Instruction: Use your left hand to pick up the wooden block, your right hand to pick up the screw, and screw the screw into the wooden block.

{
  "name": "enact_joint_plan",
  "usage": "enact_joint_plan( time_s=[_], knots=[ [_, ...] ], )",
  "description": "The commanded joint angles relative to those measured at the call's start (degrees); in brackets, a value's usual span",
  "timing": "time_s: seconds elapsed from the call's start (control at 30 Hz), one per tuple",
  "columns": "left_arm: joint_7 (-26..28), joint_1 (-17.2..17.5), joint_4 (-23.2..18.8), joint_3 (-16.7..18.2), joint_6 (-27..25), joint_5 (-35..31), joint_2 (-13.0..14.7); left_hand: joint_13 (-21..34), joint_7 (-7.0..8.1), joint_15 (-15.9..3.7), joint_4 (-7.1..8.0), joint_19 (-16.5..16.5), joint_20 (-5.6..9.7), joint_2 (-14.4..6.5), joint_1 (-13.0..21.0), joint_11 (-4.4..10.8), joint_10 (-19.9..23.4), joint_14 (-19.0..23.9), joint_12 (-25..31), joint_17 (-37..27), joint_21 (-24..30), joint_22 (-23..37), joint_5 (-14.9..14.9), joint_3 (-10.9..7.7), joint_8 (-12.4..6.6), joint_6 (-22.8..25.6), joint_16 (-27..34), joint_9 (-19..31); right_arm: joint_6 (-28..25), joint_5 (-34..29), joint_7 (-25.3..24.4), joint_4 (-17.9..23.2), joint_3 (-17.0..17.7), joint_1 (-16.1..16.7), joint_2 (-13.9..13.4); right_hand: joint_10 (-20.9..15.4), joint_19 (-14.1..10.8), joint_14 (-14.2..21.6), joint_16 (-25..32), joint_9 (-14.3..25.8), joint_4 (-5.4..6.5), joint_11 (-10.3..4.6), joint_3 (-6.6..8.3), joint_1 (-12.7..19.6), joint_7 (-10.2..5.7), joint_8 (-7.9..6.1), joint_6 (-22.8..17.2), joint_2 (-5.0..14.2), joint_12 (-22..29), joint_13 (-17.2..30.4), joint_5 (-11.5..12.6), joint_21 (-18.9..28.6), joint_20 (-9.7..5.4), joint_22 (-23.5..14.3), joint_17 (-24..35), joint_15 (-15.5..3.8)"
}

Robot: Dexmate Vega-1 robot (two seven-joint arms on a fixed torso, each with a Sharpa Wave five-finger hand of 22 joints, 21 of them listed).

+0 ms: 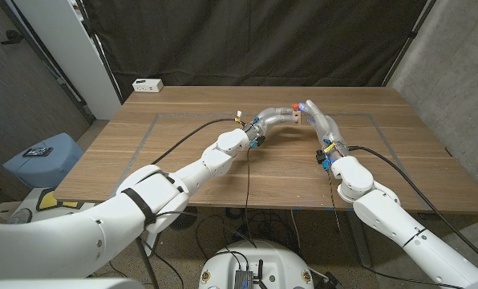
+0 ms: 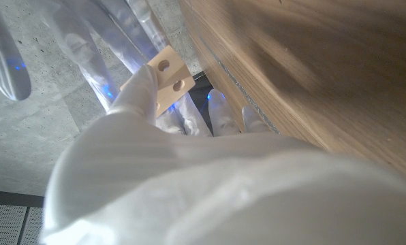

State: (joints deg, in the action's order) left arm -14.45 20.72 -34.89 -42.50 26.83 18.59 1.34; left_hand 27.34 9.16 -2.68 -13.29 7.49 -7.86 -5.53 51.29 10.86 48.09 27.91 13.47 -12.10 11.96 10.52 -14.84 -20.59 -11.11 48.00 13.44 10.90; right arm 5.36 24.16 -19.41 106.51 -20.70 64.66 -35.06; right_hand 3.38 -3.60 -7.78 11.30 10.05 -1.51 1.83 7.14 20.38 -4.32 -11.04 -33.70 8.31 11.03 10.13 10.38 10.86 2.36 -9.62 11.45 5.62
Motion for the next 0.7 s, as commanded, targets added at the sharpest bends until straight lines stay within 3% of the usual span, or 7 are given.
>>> enact_joint_plan(
  time_s=[0.03,0.7],
  knots=[
    [-0.11,0.26,-0.32,-0.01,-0.07,-0.07,-0.01,1.57,-1.77,-2.12,4.44,0.4,0.16,-1.74,-1.54,-0.07,0.4,0.55,0.53,-0.05,0.2,0.12,-0.37,-4.74,-0.39,2.23,0.21,0.22,-0.66,-0.51,-0.43,1.73,0.2,1.17,-0.88,0.04,-0.52,0.01,0.42,0.07,-0.03,-0.51,0.35,-0.02,-0.03,-0.29,-0.46,0.25,0.27,0.19,0.16,0.21,0.11,-0.07,0.17,-0.33],
    [1.4,1.87,-5.41,-0.52,-2.92,-0.74,1.62,1.56,-1.72,-2.2,4.3,0.5,0.2,-1.71,-1.54,-0.1,0.44,0.59,0.53,-0.06,0.22,0.11,-0.35,-4.8,-0.34,2.17,0.22,0.22,-0.56,-0.97,-2.79,3.96,2.21,4.34,-1.44,-0.62,-0.85,0.57,0.58,0.07,-0.2,-0.5,0.8,0.02,-0.07,-0.18,-1.07,0.33,0.35,0.18,0.16,0.25,-0.06,-0.07,0.1,-0.56]
  ],
)
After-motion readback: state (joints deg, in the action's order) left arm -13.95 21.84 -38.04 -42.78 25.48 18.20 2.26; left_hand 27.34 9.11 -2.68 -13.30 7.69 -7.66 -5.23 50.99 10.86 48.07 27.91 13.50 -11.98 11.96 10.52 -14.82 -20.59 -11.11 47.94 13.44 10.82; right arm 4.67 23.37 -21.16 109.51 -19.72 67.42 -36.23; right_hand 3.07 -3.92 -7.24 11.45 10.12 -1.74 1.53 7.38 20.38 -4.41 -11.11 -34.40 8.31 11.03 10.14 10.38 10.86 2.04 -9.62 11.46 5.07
